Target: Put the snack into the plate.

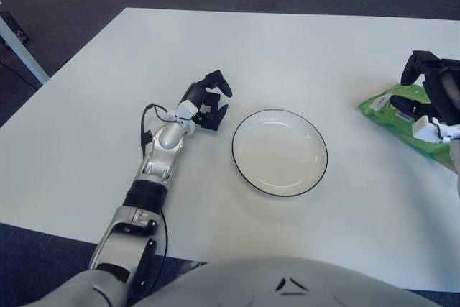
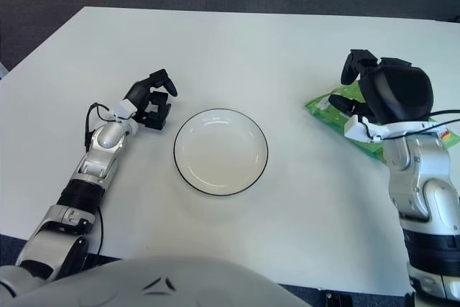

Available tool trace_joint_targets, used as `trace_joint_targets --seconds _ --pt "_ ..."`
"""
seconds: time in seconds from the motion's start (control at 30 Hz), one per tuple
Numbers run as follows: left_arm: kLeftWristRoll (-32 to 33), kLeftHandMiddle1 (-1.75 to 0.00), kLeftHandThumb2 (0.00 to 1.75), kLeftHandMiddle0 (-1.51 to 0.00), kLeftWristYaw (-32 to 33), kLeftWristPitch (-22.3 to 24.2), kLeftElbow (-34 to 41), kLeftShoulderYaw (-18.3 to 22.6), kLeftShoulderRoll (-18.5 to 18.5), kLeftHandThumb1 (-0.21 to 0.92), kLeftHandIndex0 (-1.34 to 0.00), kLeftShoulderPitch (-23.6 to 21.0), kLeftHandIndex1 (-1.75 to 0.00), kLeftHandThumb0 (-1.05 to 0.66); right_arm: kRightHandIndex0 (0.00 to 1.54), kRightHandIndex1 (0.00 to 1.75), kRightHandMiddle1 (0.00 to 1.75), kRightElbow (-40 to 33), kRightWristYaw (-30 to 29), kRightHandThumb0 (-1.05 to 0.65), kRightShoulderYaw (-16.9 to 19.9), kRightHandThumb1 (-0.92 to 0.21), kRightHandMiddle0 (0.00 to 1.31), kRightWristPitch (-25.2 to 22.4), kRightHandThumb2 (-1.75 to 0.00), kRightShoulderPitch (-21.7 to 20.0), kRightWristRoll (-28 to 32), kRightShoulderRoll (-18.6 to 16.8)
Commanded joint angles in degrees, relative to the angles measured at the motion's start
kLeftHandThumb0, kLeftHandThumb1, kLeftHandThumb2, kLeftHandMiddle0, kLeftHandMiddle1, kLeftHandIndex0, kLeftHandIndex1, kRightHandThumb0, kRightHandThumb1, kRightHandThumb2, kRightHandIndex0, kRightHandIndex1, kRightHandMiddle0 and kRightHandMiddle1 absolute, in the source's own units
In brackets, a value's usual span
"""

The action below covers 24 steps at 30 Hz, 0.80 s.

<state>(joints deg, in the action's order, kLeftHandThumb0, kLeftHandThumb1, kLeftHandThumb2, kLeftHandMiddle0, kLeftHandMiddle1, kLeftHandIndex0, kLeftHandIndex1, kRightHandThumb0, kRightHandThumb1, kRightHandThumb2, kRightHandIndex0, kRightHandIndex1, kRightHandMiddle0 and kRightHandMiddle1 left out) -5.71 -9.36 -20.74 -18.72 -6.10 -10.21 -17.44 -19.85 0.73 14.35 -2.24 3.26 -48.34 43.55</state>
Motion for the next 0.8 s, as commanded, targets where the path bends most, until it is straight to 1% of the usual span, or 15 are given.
trace_joint_targets --seconds 0.0,0.03,0.07,0.1,0.13,0.17,0.2,0.23,0.33,0.37,0.5,0.57,0.7,0.77 --pt "-0.2 -1.75 1.24 -1.25 0.0 -0.5 -2.8 -0.1 0.3 0.38 -0.57 3.3 -1.75 -0.46 0.17 1.02 1.41 -3.1 2.6 -0.96 0.7 -0.92 0.07 -3.1 -1.02 1.7 -3.1 -0.5" --pt "-0.1 -1.75 1.24 -1.25 0.0 -0.6 -2.8 0.0 0.3 0.38 -0.56 3.2 -1.75 -0.46 0.15 0.98 1.39 -4.3 4.0 -0.97 0.8 -0.92 0.05 -4.3 -1.03 2.3 -4.1 -0.7" --pt "0.1 -1.75 1.24 -1.25 0.0 -0.7 -2.8 0.0 0.4 0.38 -0.56 3.3 -1.75 -0.46 0.13 0.9 1.33 -7.2 7.8 -0.97 1.5 -0.92 0.03 -6.6 -1.04 3.9 -5.6 -0.9" --pt "0.2 -1.75 1.24 -1.25 0.0 -0.7 -2.8 0.1 0.5 0.38 -0.56 3.3 -1.75 -0.46 0.1 0.85 1.25 -9.3 10.6 -0.98 2.0 -0.92 0.03 -8.4 -1.06 5.1 -6.7 -1.0" --pt "0.2 -1.75 1.24 -1.25 0.1 -0.8 -2.8 0.1 0.6 0.38 -0.56 3.3 -1.75 -0.46 0.07 0.76 1.14 -11.2 14.0 -0.98 2.4 -0.92 0.02 -10.3 -1.08 6.0 -7.7 -1.1" --pt "0.3 -1.75 1.24 -1.25 0.1 -0.8 -2.8 0.1 0.6 0.38 -0.56 3.3 -1.75 -0.46 0.05 0.68 1.02 -12.2 16.1 -0.99 2.6 -0.92 0.01 -11.5 -1.1 6.4 -8.4 -1.1" --pt "0.2 -1.75 1.24 -1.26 0.1 -0.8 -2.7 0.1 0.7 0.38 -0.56 3.3 -1.75 -0.46 0.04 0.65 0.98 -13.0 18.6 -0.99 2.6 -0.92 0.01 -12.8 -1.1 6.6 -9.1 -1.0" --pt "0.2 -1.75 1.24 -1.26 0.1 -0.8 -2.8 0.2 0.7 0.38 -0.56 3.2 -1.75 -0.46 0.03 0.59 0.88 -13.5 20.5 -0.99 2.6 -0.92 0.0 -13.8 -1.12 6.6 -9.7 -0.9" --pt "0.1 -1.75 1.24 -1.26 0.4 -0.9 -2.7 0.2 0.8 0.38 -0.56 3.2 -1.75 -0.46 0.01 0.46 0.71 -15.8 28.6 -0.99 2.6 -0.92 0.0 -17.2 -1.14 7.1 -12.4 -0.4" --pt "0.1 -1.75 1.24 -1.26 0.4 -0.9 -2.7 0.2 0.8 0.38 -0.57 3.2 -1.75 -0.46 0.01 0.42 0.65 -16.3 30.3 -0.99 2.6 -0.92 0.0 -17.9 -1.15 7.2 -13.1 -0.3" --pt "-0.1 -1.75 1.25 -1.26 0.5 -0.9 -2.5 0.2 0.8 0.37 -0.57 3.2 -1.75 -0.46 0.0 0.34 0.55 -18.2 35.9 -0.99 2.5 -0.92 0.0 -19.7 -1.17 7.2 -16.1 -0.2" --pt "-0.2 -1.75 1.25 -1.26 0.4 -0.8 -2.5 0.2 0.7 0.37 -0.57 3.2 -1.75 -0.46 0.0 0.32 0.51 -19.2 40.9 -0.99 2.1 -0.92 0.0 -20.6 -1.19 7.1 -19.1 0.4" --pt "-0.3 -1.75 1.25 -1.26 0.5 -0.9 -2.4 0.2 0.6 0.37 -0.57 3.3 -1.75 -0.46 0.01 0.31 0.48 -20.3 47.6 -1.0 2.0 -0.92 0.0 -20.8 -1.21 6.6 -23.0 0.6" --pt "-0.4 -1.75 1.26 -1.26 0.6 -0.9 -2.4 0.2 0.7 0.37 -0.57 3.3 -1.75 -0.46 0.01 0.31 0.47 -20.7 50.0 -1.01 2.1 -0.92 0.0 -20.5 -1.22 6.4 -24.3 0.5"
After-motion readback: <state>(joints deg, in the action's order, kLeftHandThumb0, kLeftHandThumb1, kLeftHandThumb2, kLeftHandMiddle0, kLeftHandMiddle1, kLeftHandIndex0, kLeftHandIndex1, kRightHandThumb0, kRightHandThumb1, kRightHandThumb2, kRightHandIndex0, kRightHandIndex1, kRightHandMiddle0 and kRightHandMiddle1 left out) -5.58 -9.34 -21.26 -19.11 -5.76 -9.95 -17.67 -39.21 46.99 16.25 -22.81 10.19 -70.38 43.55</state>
